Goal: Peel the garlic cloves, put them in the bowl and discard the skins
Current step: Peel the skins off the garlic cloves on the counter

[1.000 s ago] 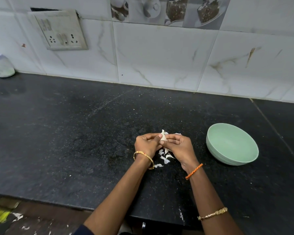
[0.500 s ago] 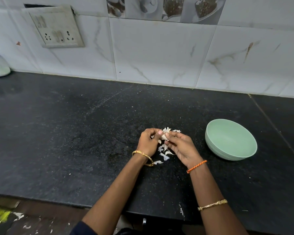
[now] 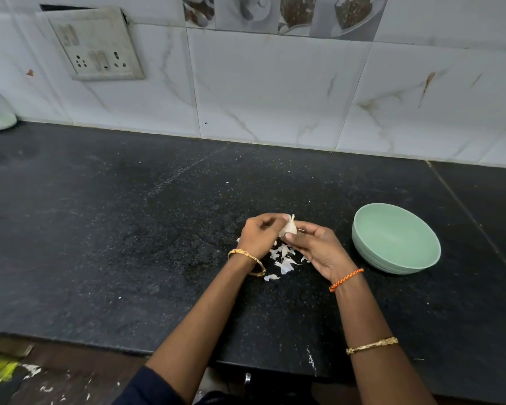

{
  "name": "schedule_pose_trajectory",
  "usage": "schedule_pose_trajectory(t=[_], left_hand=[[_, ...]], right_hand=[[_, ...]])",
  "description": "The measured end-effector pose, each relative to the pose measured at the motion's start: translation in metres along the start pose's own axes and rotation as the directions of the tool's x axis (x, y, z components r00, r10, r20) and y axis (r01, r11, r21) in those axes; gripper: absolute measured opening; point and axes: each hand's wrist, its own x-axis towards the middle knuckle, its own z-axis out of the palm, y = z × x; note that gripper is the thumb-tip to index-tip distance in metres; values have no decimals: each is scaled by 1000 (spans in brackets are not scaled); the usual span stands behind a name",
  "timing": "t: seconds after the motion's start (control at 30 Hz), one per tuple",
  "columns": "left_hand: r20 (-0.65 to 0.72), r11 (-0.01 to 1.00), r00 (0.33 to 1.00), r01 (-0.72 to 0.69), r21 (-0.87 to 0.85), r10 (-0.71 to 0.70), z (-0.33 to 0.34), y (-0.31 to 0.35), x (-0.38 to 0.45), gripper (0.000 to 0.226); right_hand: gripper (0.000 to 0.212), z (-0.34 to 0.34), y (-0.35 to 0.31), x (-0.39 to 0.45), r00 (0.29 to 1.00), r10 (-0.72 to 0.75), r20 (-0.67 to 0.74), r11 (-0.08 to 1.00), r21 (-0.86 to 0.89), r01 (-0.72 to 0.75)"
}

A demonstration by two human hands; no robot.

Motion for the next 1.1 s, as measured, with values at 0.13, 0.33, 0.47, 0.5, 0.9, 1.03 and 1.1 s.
schedule_pose_trajectory(t=[0.13,0.33,0.47,0.5,0.9,1.03,1.1], left_hand=[[-18,999,1000,5,-43,-6,2,1,3,5],[-23,974,993,109,-200,-116,5,1,3,6],[-93,957,990,74,-280,-104,9,-3,1,5],[-105,949,988,72,-308,-109,10,-4,1,5],[-342,998,939,-52,-36,37,11,-1,-3,4],[-343,995,934,-100,16,100,12,0,-4,4],[-262,994,959,-94,55,105,8,-1,-2,5]], right_hand=[[31,1,2,0,996,-82,-31,957,-283,69],[18,6,7,-1,991,-97,-91,940,-336,62],[18,12,12,1,979,-123,-163,940,-337,62],[19,13,14,2,975,-125,-182,940,-337,57],[15,17,5,-8,988,-99,-115,989,-119,86],[2,17,3,-9,991,-43,-128,998,42,49],[2,13,1,-8,994,12,-105,986,168,6]])
